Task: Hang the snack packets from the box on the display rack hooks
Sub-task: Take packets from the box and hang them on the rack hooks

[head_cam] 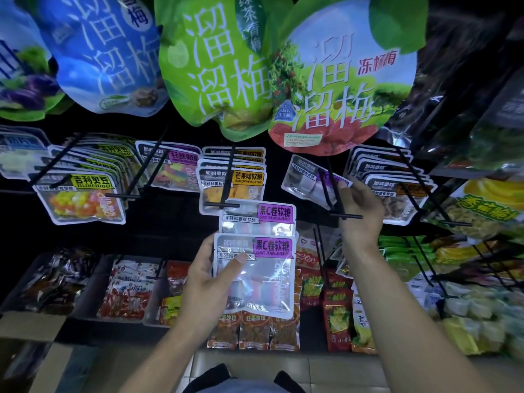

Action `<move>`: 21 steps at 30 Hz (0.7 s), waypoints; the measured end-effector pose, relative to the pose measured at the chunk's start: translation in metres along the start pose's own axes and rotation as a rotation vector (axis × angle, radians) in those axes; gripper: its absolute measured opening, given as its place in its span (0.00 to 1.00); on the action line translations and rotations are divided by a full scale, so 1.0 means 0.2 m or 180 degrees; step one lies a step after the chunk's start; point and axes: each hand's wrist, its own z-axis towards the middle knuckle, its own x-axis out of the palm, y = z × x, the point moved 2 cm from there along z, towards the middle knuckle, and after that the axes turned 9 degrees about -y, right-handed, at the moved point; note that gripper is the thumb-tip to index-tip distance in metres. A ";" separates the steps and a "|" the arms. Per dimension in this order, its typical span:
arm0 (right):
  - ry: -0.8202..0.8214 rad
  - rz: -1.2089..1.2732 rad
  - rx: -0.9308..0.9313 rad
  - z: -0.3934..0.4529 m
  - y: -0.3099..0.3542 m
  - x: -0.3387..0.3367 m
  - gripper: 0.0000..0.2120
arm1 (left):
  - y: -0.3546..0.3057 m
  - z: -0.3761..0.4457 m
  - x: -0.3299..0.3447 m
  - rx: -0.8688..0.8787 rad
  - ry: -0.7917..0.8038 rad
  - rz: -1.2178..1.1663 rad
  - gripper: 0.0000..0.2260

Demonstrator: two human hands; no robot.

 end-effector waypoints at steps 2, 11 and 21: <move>-0.0088 0.0084 0.0001 -0.08 0.02 -0.05 0.11 | 0.00 0.00 0.01 0.0003 0.0042 -0.0010 0.15; 0.1214 -0.0384 0.0453 -0.57 0.04 -0.25 0.15 | 0.04 -0.04 0.17 -0.0009 -0.0370 -0.0179 0.12; 0.1522 -0.0500 0.1074 -0.55 -0.06 -0.34 0.07 | 0.14 -0.11 0.22 -0.0120 -0.0591 -0.0192 0.12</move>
